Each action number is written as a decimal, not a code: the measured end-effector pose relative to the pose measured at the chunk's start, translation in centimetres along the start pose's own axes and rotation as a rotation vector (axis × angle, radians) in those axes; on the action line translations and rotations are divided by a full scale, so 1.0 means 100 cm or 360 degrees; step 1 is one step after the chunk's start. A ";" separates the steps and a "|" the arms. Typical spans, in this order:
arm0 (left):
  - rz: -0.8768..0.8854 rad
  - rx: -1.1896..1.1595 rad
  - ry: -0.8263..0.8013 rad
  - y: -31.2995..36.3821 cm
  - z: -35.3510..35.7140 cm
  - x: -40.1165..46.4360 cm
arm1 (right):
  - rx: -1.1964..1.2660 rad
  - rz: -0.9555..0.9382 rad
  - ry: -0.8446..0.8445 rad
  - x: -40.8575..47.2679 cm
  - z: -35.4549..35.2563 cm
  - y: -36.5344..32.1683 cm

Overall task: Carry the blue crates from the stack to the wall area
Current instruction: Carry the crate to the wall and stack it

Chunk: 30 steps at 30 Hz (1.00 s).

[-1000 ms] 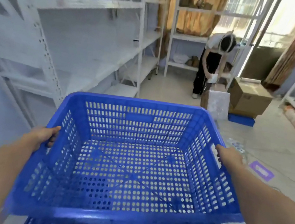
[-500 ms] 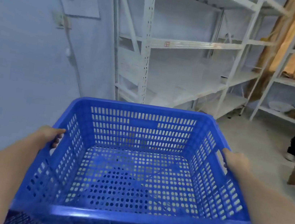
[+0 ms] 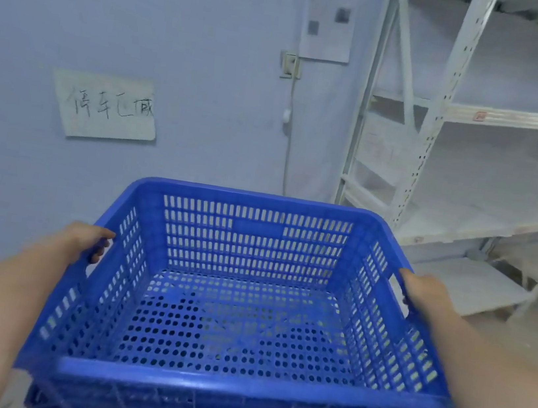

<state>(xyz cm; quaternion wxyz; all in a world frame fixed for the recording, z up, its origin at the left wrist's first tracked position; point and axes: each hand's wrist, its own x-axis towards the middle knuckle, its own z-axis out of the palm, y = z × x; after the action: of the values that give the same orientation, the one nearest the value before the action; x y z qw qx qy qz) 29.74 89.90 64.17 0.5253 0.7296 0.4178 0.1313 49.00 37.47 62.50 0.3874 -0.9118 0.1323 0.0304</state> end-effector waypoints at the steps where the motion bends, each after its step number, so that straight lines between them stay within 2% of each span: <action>1: -0.0019 0.0000 0.0023 -0.006 -0.016 0.011 | 0.0009 -0.0009 -0.0012 -0.001 0.018 -0.012; 9: -0.0231 -0.0046 0.0301 -0.045 -0.123 0.090 | -0.0303 -0.0112 -0.0212 0.007 0.163 -0.097; 14: -0.0300 -0.0067 0.0417 -0.071 -0.160 0.142 | -0.0323 -0.0084 -0.0225 -0.017 0.219 -0.157; 22: -0.0476 -0.0059 0.0531 -0.101 -0.175 0.212 | -0.0319 -0.0141 -0.0424 0.037 0.328 -0.230; 26: -0.0575 0.0063 0.0520 -0.108 -0.181 0.239 | -0.0395 -0.0192 -0.0539 0.080 0.396 -0.246; 30: -0.0632 0.0065 0.0518 -0.128 -0.192 0.270 | -0.0353 -0.0159 -0.0604 0.079 0.436 -0.271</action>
<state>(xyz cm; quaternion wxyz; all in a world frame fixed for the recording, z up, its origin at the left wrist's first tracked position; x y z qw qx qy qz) 28.27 123.90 54.26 0.4517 0.6129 0.6345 0.1329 65.86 84.94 49.73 0.3037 -0.9323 0.0078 0.1965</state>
